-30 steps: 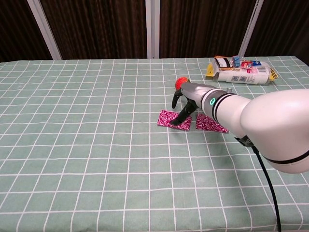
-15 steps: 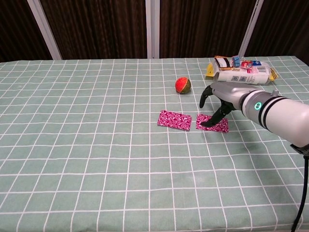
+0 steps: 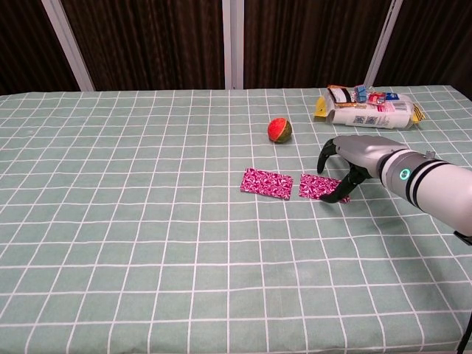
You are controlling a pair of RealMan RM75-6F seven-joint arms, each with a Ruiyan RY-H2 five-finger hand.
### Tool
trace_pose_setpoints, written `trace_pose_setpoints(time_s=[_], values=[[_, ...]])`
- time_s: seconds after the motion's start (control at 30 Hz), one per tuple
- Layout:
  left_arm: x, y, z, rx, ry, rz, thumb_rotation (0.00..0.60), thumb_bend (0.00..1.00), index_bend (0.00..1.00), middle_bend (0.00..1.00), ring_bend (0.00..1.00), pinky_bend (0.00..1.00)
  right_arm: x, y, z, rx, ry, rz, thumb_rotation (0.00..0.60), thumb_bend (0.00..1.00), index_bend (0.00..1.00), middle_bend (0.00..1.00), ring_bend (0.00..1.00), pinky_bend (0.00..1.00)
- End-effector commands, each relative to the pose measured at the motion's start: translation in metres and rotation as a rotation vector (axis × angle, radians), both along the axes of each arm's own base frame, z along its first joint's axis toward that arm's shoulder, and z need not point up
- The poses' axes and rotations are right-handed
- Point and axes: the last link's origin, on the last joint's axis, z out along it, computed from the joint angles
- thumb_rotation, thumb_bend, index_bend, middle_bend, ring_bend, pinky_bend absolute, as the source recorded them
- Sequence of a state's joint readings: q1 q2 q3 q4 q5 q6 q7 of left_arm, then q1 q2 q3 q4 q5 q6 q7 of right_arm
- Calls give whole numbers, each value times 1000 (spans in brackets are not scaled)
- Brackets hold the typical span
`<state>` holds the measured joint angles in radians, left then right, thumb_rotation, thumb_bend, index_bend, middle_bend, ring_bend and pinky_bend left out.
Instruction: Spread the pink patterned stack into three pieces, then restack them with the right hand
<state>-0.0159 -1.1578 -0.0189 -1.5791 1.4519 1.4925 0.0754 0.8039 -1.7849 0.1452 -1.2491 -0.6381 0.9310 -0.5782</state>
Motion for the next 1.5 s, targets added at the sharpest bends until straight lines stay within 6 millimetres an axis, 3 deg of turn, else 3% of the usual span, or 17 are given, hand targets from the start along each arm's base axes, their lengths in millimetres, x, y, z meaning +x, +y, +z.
trace_pose_setpoints(time_s=[0.03, 0.47, 0.73, 0.93, 1.2, 1.5], values=[[0, 0, 0, 0, 1, -1, 600, 32, 196, 171, 134, 146, -1, 1, -2, -3, 2, 4, 467, 139, 301, 58, 0, 0], [-1, 2, 0, -5, -1, 5, 600, 32, 196, 171, 134, 146, -4, 4, -10, -15, 21, 19, 480, 140, 309, 60, 0, 0], [-1, 3, 0, -6, -2, 5, 600, 32, 196, 171, 134, 146, -5, 4, -12, -43, 31, 22, 577, 141, 366, 74, 0, 0], [-1, 2, 1, -5, -4, 5, 600, 32, 196, 171, 133, 146, -2, 2, -5, -53, 18, 28, 586, 140, 367, 75, 0, 0], [0, 3, 0, -5, -7, -2, 600, 32, 196, 171, 134, 146, 20, -2, 10, -39, -93, -16, 581, 141, 368, 75, 0, 0], [-2, 0, 0, -5, -13, 3, 600, 31, 196, 171, 134, 146, 63, -3, -12, 27, -161, -74, 523, 139, 365, 75, 0, 0]])
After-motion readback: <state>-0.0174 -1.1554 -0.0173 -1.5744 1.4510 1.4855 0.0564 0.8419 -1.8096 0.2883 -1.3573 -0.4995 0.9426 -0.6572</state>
